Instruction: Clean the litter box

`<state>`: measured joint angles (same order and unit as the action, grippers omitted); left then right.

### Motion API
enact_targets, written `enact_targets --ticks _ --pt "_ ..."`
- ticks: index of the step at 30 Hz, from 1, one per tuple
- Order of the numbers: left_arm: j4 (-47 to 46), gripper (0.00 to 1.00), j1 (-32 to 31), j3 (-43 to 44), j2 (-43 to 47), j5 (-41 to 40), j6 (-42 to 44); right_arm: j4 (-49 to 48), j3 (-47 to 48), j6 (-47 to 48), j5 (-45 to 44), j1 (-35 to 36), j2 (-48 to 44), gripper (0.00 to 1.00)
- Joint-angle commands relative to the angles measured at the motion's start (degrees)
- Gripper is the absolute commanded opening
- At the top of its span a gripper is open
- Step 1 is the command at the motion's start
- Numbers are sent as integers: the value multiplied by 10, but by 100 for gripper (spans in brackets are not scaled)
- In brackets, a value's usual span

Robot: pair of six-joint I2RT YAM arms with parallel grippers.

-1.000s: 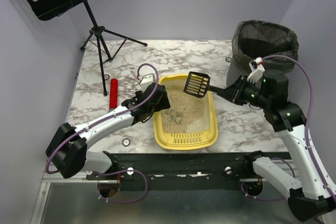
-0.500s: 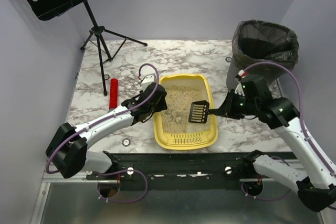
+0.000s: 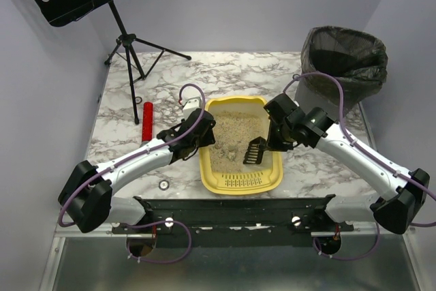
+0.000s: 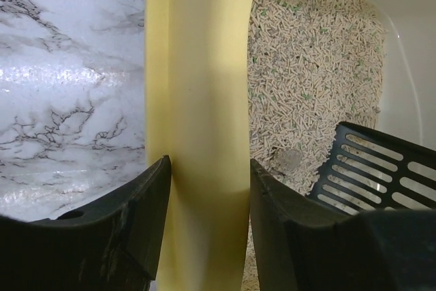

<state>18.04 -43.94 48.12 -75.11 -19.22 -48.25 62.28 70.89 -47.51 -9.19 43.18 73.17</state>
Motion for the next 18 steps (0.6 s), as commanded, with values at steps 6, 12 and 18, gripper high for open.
enact_targets --ticks 6,12,18 --pt "-31 55 -9 -21 2 57 -16 -196 -113 -56 36 4 30 1" --pt "-37 55 -11 -28 7 52 -23 -319 -174 -104 89 4 38 1" --pt "-39 54 -11 -26 0 60 -24 -459 -248 -168 65 4 70 1"
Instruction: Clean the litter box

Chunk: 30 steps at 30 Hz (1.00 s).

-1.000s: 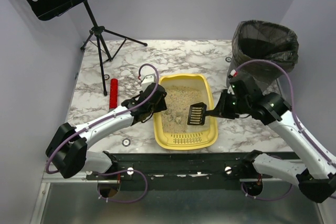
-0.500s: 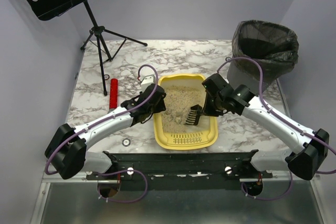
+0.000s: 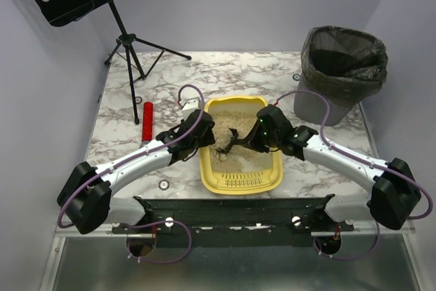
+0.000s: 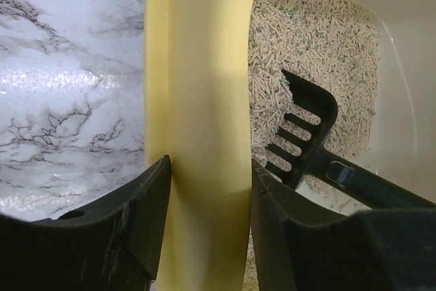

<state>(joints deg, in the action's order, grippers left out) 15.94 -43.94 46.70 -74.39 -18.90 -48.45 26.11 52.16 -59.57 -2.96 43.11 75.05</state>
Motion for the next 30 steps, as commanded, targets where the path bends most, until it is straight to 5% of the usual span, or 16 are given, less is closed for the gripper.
enact_targets --ticks 1,12,30 --pt "-17 54 -12 -12 -9 58 -22 -119 -68 -59 1 5 55 1" --pt "-24 51 -13 -31 -1 60 -31 -416 -181 -175 -70 6 114 1" --pt "34 52 -13 -25 38 -7 -29 -565 -293 -143 -73 6 -38 1"
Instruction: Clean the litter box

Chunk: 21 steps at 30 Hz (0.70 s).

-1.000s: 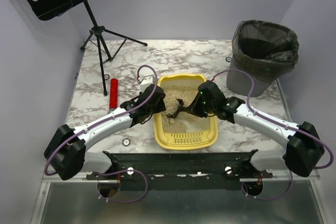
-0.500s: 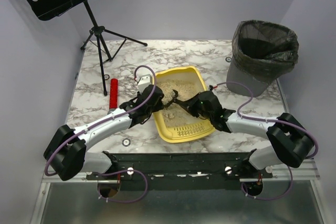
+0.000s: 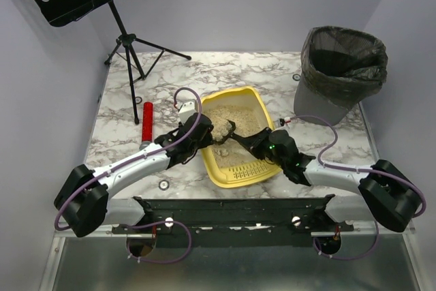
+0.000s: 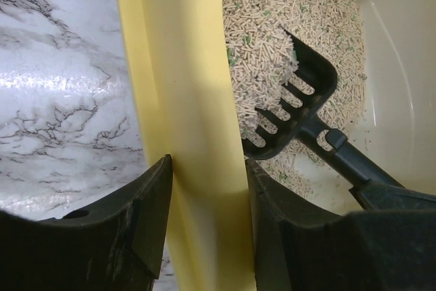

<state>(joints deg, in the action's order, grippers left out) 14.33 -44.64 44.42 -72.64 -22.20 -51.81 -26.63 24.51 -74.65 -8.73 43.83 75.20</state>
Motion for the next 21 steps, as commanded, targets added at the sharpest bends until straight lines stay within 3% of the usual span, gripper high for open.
enact_targets --ticks 1,11,21 --pt "51 52 -6 -2 23 23 7 -40 -27 4 -19 -2 -61 1" --pt "41 52 -6 -16 35 37 13 -25 -46 22 -58 -2 -167 1" --pt "39 52 -6 -38 68 19 59 56 -80 18 -88 -2 -300 1"
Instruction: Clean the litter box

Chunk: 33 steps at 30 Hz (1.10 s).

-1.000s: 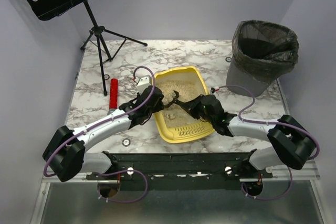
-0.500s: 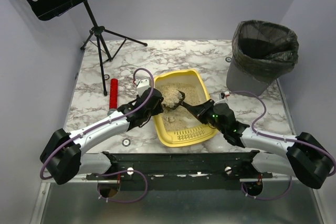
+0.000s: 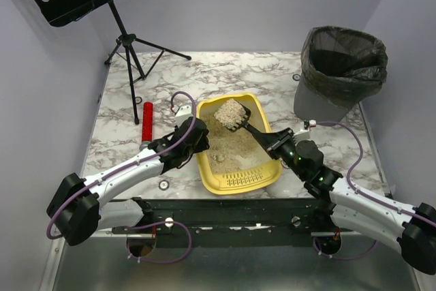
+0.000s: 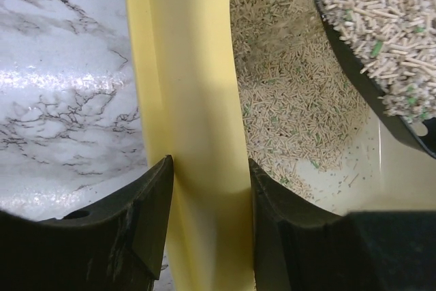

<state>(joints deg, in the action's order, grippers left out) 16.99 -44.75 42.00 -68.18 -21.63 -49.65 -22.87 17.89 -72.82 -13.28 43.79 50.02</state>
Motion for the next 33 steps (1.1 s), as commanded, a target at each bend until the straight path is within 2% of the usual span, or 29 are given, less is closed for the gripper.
enact_targets --ticks 1,6,15,18,20,21,24,26,30,31,33 --pt "10 52 -5 -17 24 21 46 20 -24 3 -45 -1 -72 1" --pt "-6 52 -5 -20 17 47 79 65 -37 -7 -15 -1 -129 1" --pt "-12 51 -5 -17 17 58 124 41 -58 -59 1 -1 -157 1" --pt "-13 51 -5 -22 24 56 128 107 -55 -64 14 -1 -199 1" --pt "-17 51 -5 -28 31 57 133 74 -70 -76 4 -1 -205 1" --pt "-22 51 -5 -32 34 57 134 23 -76 -72 0 -1 -199 1" --pt "-20 51 -5 -32 39 57 140 31 -70 -62 37 -1 -200 1" --pt "-21 51 -5 -33 44 55 142 57 -78 -81 29 -1 -229 1" --pt "-28 51 -5 -39 46 55 141 -74 -124 -121 28 -1 -194 1" --pt "-28 51 -5 -39 47 55 141 -81 -129 -121 54 -1 -193 1" --pt "-31 51 -4 -46 49 48 140 -61 -138 -135 45 -1 -207 1"
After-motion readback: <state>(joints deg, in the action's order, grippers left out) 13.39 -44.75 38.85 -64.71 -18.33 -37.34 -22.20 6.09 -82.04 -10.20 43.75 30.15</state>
